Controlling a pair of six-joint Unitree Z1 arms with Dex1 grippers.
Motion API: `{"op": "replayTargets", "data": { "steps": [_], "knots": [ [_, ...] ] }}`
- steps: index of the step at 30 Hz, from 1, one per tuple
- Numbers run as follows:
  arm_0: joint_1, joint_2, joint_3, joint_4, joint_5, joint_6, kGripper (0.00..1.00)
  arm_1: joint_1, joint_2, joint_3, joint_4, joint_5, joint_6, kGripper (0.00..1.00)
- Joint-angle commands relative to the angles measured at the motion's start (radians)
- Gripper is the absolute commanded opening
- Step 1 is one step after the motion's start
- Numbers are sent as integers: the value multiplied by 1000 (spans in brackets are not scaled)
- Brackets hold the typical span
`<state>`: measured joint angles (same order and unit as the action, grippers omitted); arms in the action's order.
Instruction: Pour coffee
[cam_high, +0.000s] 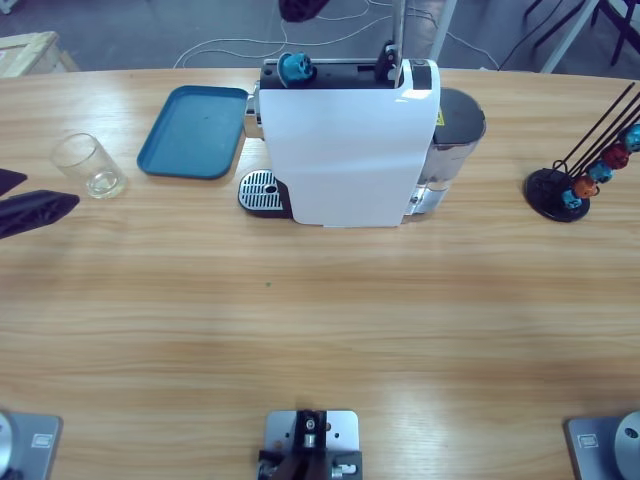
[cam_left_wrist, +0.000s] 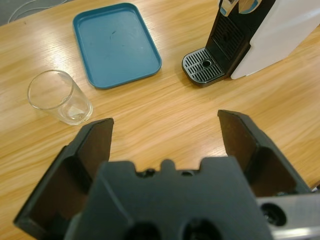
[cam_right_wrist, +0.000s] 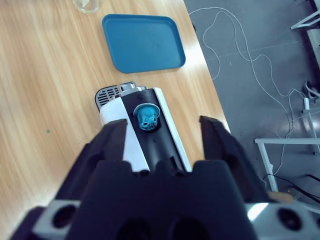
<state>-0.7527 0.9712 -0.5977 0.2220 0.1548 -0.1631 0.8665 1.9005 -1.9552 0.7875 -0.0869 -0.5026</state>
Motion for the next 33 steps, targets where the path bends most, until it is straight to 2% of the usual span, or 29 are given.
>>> {"op": "replayTargets", "data": {
  "steps": [1, 15, 33],
  "knots": [
    [-6, -11, 41, -12, 5, 11, 895, 11, 103, -1, -1, -49, 26, 0],
    [-6, -17, 42, -12, 5, 11, 895, 11, 131, 38, -1, -69, 80, 0],
    [-5, -17, 42, -13, 5, 11, 893, 37, 159, 117, -36, -31, 142, 0]
  ]
}}
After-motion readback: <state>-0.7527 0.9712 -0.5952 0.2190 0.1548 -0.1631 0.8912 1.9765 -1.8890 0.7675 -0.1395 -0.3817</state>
